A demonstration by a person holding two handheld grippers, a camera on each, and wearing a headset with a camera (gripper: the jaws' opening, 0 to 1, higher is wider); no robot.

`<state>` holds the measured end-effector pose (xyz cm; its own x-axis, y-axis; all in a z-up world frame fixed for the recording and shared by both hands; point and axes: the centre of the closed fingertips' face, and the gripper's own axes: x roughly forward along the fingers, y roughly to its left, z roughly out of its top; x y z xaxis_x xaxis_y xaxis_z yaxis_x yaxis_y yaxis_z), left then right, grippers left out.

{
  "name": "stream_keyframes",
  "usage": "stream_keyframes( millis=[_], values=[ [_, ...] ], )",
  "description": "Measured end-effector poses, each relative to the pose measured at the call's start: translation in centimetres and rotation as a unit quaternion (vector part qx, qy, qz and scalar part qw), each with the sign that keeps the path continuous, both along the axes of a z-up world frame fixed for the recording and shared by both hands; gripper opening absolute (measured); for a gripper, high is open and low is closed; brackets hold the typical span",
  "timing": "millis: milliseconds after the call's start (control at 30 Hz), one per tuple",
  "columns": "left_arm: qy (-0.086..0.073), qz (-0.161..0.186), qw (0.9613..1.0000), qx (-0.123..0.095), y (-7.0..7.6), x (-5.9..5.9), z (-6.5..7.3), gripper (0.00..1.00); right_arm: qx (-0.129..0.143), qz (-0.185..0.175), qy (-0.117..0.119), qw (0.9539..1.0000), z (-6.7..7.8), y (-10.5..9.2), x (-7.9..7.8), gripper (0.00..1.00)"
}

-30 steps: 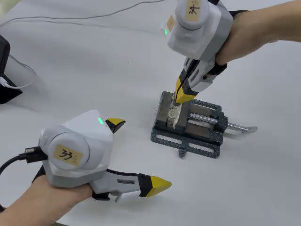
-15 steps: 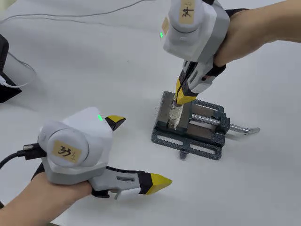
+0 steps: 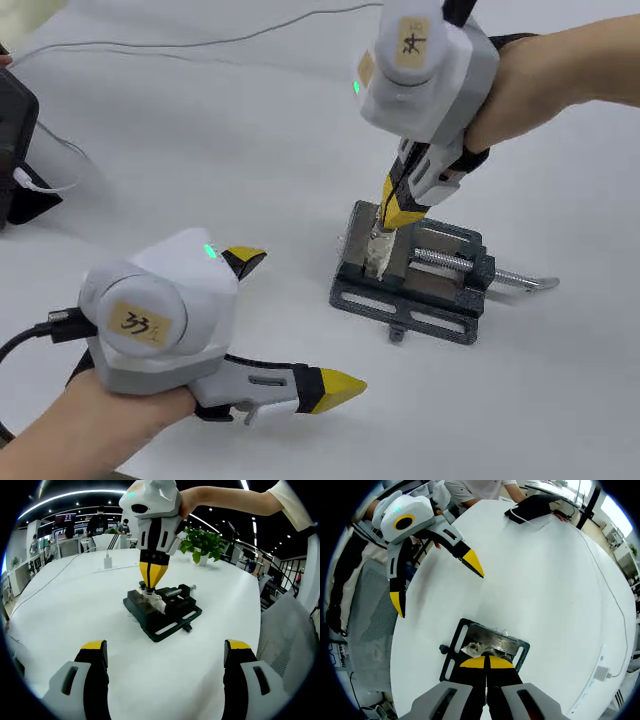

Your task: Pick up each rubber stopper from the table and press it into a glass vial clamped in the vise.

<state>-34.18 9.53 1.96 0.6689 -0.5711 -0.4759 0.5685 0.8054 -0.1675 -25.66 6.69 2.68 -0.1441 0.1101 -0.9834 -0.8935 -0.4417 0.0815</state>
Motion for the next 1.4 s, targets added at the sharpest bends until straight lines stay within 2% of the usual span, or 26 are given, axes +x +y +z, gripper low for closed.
stream_keyframes(
  millis=[133,167,200,233,267,300,333,467,633,867,933,967,1033,1133,1167,1200,1233,1267,1333,1400],
  values=[
    [-0.007,-0.001,1.0,0.001,-0.1,0.1,0.6,0.96,-0.005,-0.012,-0.007,0.9999,0.0,0.0,0.1,0.0],
    [-0.012,0.0,0.9999,0.001,-0.2,0.2,1.0,0.96,-0.005,-0.004,-0.009,0.9999,0.0,0.0,0.1,0.0],
    [-0.013,0.001,0.9999,-0.002,-0.2,0.3,1.1,0.96,-0.011,-0.031,-0.009,0.9994,0.0,0.0,0.1,0.0],
    [-0.014,0.0,0.9999,-0.003,-0.3,0.3,1.4,0.96,-0.01,-0.013,-0.013,0.9998,0.0,0.0,0.1,0.0],
    [-0.018,-0.001,0.9998,-0.001,-0.4,0.4,1.5,0.96,-0.01,-0.015,-0.012,0.9998,0.0,0.1,0.2,0.0],
    [-0.019,-0.001,0.9998,0.001,-0.4,0.4,1.6,0.96,-0.013,-0.033,-0.012,0.9993,0.1,0.0,0.2,0.0],
    [-0.021,-0.003,0.9998,0.003,-0.5,0.5,1.8,0.96,-0.014,-0.021,-0.015,0.9996,0.0,0.0,0.1,0.0],
    [-0.031,-0.008,0.9994,0.009,-0.4,0.7,2.6,0.96,-0.022,-0.035,-0.014,0.999,0.1,0.1,0.3,0.0],
    [-0.036,-0.016,0.9991,0.016,-0.3,0.8,3.1,0.96,-0.033,-0.033,-0.013,0.9988,0.1,0.1,0.4,0.0],
    [-0.044,-0.024,0.9986,0.02,-0.7,0.5,3.7,0.96,-0.016,-0.02,-0.023,0.9994,0.2,0.0,0.4,0.0],
    [-0.044,-0.026,0.9985,0.021,-0.7,0.3,3.7,0.96,-0.001,0.019,-0.024,0.9995,0.2,0.1,0.3,0.0],
    [-0.044,-0.026,0.9985,0.021,-0.8,0.3,3.7,0.96,0.001,0.026,-0.026,0.9993,0.2,0.0,0.3,0.0],
    [-0.043,-0.028,0.9984,0.023,-0.8,0.2,3.6,0.96,-0.001,-0.004,-0.022,0.9997,0.2,0.0,0.4,0.0],
    [-0.043,-0.027,0.9985,0.021,-0.8,0.1,3.6,0.96,0.006,0.01,-0.021,0.9997,0.3,-0.1,0.3,0.0],
    [-0.043,-0.027,0.9985,0.022,-0.8,0.0,3.6,0.96,0.008,0.002,-0.011,0.9999,0.4,-0.2,0.0,0.03],
    [-0.043,-0.027,0.9984,0.023,-0.8,0.0,3.6,0.96,0.011,-0.001,-0.012,0.9999,0.4,-0.2,0.0,0.05],
    [-0.042,-0.028,0.9984,0.024,-0.8,0.0,3.5,0.96,0.027,0.005,-0.03,0.9992,0.5,0.0,0.6,0.12],
    [-0.042,-0.028,0.9985,0.023,-0.8,-0.1,3.5,0.96,0.036,0.007,-0.033,0.9988,0.7,0.0,0.7,0.17],
    [-0.041,-0.029,0.9984,0.024,-0.9,-0.1,3.5,0.97,0.047,-0.013,-0.024,0.9985,1.0,-0.4,0.5,0.25],
    [-0.041,-0.03,0.9984,0.024,-0.9,0.0,3.4,0.97,0.073,-0.017,-0.017,0.997,1.2,-0.4,0.2,0.31]
  ],
)
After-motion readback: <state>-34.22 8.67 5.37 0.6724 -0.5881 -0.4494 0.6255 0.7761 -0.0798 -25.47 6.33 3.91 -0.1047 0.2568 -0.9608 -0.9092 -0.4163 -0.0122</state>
